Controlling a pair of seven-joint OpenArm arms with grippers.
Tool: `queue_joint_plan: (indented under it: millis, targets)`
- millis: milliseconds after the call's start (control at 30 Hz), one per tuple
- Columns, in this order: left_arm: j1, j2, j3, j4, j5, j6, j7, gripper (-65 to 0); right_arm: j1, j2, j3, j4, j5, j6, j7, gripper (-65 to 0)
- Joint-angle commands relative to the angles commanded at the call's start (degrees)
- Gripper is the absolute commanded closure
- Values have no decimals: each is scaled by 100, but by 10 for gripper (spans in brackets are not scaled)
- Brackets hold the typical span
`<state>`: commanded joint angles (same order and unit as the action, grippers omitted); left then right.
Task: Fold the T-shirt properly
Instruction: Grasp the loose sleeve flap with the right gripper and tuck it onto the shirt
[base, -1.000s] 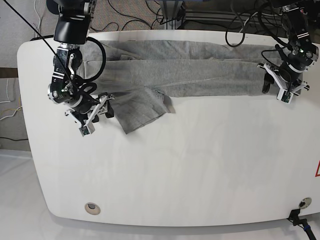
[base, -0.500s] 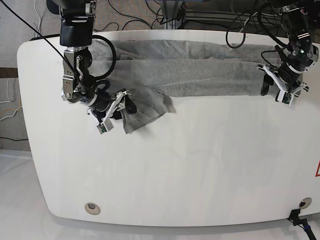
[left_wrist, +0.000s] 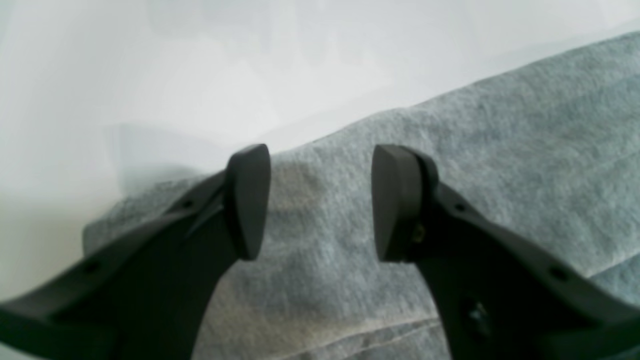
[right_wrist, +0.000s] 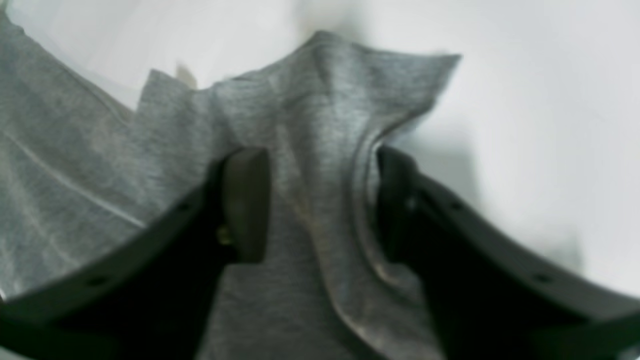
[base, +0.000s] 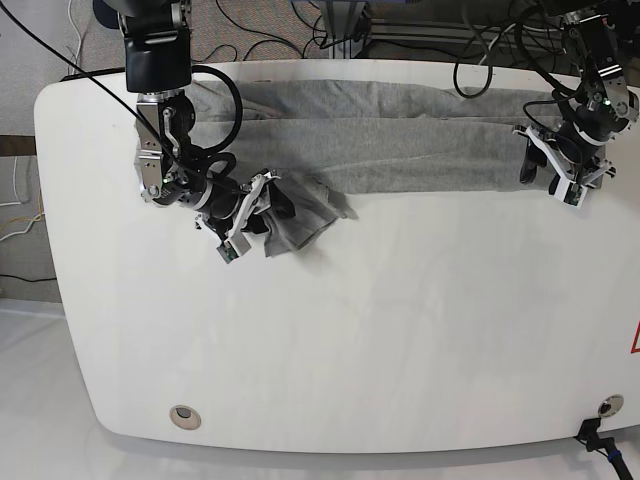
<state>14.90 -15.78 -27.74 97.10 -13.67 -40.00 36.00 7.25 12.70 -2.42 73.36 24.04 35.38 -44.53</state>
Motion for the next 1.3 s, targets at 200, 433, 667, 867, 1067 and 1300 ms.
queue_joint_plan:
  millis: [200,433,667,867,1067,1300]
  targets:
    - [0,0,0,0,9,0,0,-301,70,0,0,9,-9,0,0,0]
    - [0,0,0,-9,26,0,0,-301,-70,44,149,1073,0,0,-730,0]
    - [0,0,0,-35,26,0,-18,-301,-695,-35,615,2760,545,0,-1960,0]
    - [-9,0,9,-35,26,0,-18,-301,-1178,193,800,3262,1916,-53,-2374,0]
    - [-18,0,9,-53,26,0,-18,-301,-1793,527,791,3675,2971,-536,-2374,0]
    - [-18,0,9,-53,26,0,-26,-301,-2295,554,782,3710,2971,-607,-2374,0]
